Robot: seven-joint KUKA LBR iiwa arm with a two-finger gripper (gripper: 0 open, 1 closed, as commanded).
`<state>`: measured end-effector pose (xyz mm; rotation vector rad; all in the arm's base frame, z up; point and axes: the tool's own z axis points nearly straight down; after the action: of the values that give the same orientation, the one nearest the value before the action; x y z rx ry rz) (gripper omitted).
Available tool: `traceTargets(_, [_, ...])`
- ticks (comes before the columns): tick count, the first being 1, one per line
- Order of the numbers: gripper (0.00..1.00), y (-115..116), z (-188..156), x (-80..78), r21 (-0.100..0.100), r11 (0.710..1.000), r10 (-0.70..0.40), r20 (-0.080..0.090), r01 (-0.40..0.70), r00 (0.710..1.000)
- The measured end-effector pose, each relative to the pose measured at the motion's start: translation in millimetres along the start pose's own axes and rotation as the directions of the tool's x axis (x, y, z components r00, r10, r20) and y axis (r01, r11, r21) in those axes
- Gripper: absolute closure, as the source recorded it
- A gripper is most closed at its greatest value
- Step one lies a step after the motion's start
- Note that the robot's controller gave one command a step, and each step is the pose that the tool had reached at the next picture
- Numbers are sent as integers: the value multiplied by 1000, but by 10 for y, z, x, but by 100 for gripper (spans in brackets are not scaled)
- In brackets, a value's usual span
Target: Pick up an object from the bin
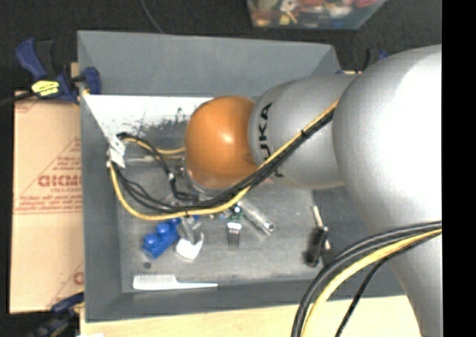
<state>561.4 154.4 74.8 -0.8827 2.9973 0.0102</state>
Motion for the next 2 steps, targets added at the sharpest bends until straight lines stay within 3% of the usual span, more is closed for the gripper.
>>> traceTargets(1, [100, -1, 0, 0, 0, 1000, 3, 0, -3, 1000])
traceTargets(2, [100, 5, -137, 36, -3, 1000, 5, -12, -5, 1000])
